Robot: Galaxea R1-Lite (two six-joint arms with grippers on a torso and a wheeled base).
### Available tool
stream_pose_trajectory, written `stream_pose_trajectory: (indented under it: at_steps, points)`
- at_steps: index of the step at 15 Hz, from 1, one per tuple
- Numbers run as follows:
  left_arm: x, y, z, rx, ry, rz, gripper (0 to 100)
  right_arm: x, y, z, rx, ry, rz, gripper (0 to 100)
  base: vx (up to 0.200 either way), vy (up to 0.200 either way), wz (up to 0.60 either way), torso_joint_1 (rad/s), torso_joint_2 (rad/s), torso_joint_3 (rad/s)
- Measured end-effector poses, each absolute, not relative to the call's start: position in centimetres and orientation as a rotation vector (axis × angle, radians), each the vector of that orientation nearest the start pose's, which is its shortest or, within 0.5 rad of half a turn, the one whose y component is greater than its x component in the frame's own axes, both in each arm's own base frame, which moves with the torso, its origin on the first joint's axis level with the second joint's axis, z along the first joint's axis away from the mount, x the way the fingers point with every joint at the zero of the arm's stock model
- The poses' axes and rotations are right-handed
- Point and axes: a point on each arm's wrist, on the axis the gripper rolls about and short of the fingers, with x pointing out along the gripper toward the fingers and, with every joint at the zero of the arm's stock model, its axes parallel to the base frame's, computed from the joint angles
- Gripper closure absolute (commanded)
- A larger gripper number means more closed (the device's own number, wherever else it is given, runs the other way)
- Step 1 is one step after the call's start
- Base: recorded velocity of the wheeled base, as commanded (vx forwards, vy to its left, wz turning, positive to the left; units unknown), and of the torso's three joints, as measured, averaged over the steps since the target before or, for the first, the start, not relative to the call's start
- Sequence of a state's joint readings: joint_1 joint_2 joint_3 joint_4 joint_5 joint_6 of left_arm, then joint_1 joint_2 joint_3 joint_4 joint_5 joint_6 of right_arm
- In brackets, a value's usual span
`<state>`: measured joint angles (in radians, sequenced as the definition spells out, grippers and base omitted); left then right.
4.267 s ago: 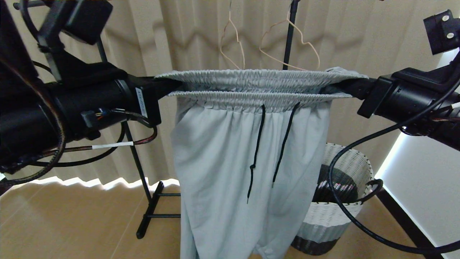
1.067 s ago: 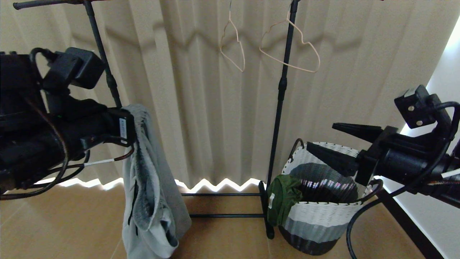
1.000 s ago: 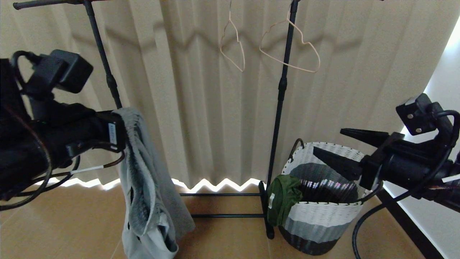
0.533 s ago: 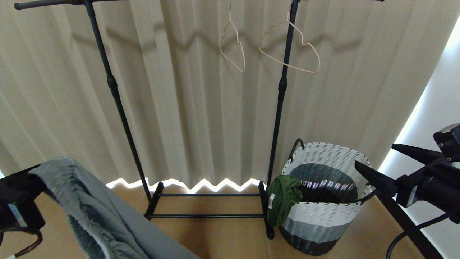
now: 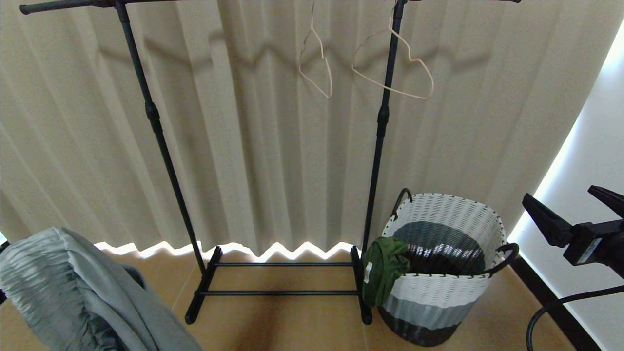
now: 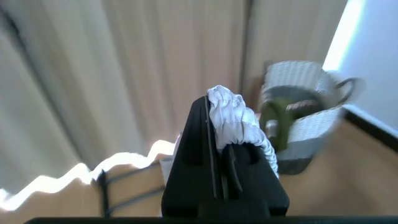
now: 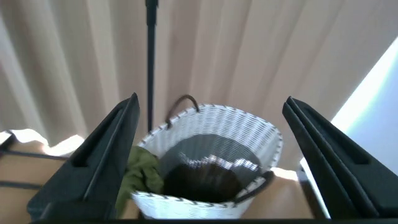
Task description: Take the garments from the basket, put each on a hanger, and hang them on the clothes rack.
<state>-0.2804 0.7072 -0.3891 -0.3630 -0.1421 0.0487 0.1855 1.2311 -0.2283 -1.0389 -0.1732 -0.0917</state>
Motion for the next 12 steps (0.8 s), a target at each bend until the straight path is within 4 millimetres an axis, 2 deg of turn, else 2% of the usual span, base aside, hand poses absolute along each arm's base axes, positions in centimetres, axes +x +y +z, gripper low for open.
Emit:
stream_pose_trajectory:
  at_steps: [4,9,12]
  points:
    - [5.9,-2.1,22.3,0.028,-0.075,-0.429,100,16.3,2.7,18.3,-0.04,-0.047,0.015,0,0.0,0.0,0.0,0.0,0.0,0.0]
    - [7.8,-2.7,21.4,0.002,0.022,-0.44,100,16.5,3.0,17.3,-0.052,0.001,0.026,0,0.0,0.0,0.0,0.0,0.0,0.0]
    - [8.6,-3.1,20.9,-0.002,0.018,-0.463,100,16.3,3.3,16.9,-0.056,0.019,0.047,0,0.0,0.0,0.0,0.0,0.0,0.0]
